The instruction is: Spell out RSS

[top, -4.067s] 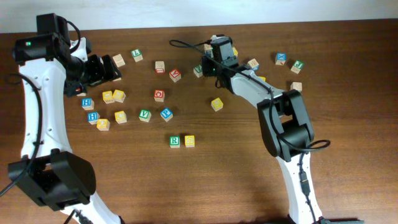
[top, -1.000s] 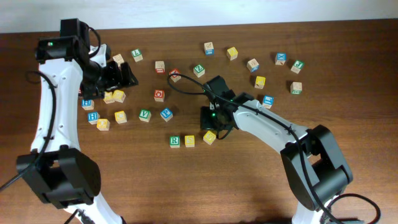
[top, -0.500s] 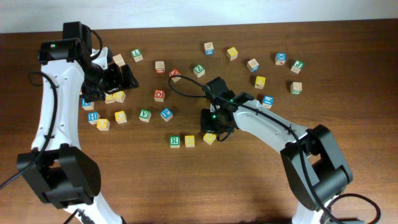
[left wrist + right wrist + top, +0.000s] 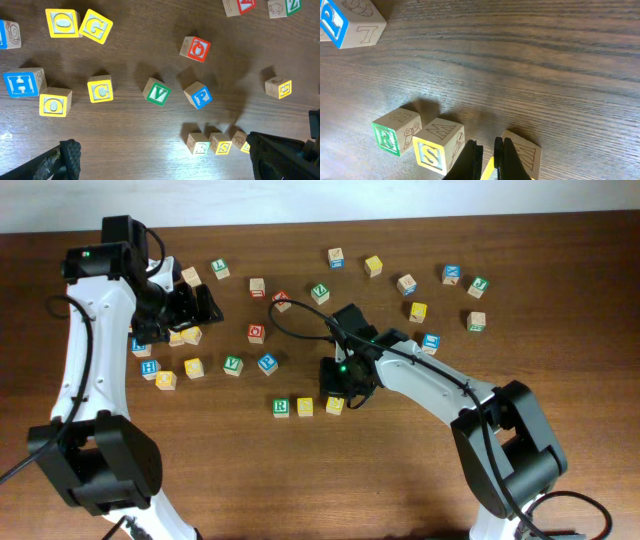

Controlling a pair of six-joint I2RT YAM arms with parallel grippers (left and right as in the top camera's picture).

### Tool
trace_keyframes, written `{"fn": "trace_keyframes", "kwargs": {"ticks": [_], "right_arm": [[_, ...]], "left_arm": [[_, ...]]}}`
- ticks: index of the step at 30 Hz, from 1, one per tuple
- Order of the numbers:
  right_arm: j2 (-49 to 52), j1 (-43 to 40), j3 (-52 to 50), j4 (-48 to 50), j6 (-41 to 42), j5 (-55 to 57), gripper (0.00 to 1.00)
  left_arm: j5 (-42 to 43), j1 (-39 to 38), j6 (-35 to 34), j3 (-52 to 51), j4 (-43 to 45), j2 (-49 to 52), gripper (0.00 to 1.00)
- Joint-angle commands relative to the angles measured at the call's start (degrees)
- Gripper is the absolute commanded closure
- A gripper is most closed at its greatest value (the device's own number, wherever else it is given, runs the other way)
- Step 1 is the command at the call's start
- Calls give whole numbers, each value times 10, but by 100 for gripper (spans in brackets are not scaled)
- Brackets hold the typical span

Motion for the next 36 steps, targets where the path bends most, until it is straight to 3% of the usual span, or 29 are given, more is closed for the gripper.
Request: {"fn": "trace_keyframes", "kwargs": {"ticks": [1,11,14,18,19,21,24,27,30,33,36], "right_arm": [[3,0,-2,2,-1,-20,96],[2,-1,-2,-5,-1,-33,96],[0,-11,36,-41,-6,-33,96],[-1,-21,141,-158,-42,-2,96],[-1,-30,173,-206,-42,18,96],[-1,-47,208,-310,-43,61,96],[0,-47,180,-384,-72,103,96],[0,-35,108,-317,-45,101,96],[0,-26,39,-214,-35,50,96],[0,-26,31,-208,-35,38,96],[0,-21,26,-198,-34,38,96]], "left_arm": [[-4,-10,-5,-6,0,-9,1],[-4,-18,-5,-7,-1,-9,1],[-4,-20,-5,-32,0,-9,15],[-1,-26,-5,-72,0,-9,61],[0,-35,-5,-86,0,-9,79],[0,-62,-5,-126,3,-9,94],[-11,-115,-29,-218,55,-9,100],[-54,-136,-79,-275,106,-9,100],[-64,-137,-81,-291,118,-9,100],[-63,-137,-85,-322,138,-9,100],[-6,-137,-84,-360,185,-9,100]]}}
